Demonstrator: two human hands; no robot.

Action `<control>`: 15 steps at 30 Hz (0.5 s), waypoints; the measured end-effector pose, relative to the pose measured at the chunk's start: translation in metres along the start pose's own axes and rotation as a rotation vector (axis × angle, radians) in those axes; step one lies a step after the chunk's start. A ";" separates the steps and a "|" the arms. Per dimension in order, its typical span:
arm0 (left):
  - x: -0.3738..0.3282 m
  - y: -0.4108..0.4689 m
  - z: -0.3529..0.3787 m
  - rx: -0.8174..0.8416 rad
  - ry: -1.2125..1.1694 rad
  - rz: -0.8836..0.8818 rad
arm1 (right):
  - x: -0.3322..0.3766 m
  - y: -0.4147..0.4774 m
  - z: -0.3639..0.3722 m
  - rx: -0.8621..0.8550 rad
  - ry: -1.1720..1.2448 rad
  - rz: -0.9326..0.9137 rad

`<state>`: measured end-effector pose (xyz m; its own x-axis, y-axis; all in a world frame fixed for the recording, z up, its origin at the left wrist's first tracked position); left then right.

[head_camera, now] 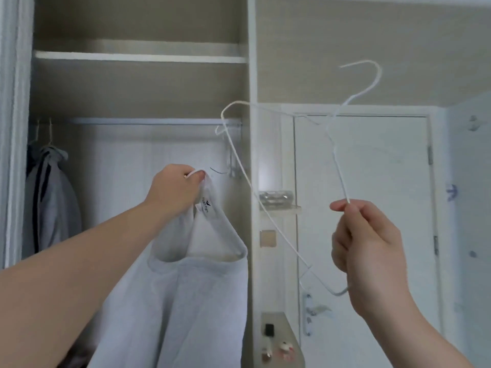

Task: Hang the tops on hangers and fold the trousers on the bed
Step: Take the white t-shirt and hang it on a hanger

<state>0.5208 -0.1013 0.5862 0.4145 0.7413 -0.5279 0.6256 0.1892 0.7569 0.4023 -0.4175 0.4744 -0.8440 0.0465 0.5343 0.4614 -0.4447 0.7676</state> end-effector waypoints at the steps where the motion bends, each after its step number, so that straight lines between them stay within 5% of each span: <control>1: -0.010 -0.010 0.003 0.004 0.016 0.005 | 0.005 -0.008 -0.022 -0.006 0.031 0.023; 9: -0.057 -0.119 0.054 0.180 0.138 -0.049 | -0.030 -0.039 -0.156 0.154 -0.035 0.488; 15: -0.049 -0.228 0.109 0.360 0.141 -0.157 | -0.023 -0.100 -0.236 0.276 -0.055 0.479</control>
<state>0.4299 -0.2512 0.3978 0.2168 0.8073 -0.5489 0.8752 0.0884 0.4757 0.3116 -0.5849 0.3020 -0.5099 -0.0538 0.8586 0.8510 -0.1774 0.4943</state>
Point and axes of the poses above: each hand's wrist, its own y-axis towards the middle knuckle, its own z-axis out of the palm, x = y × z, the point moved 10 cm from there along y, towards the middle knuckle, and after that the axes turned 8 degrees about -z, right-handed, at the moved point
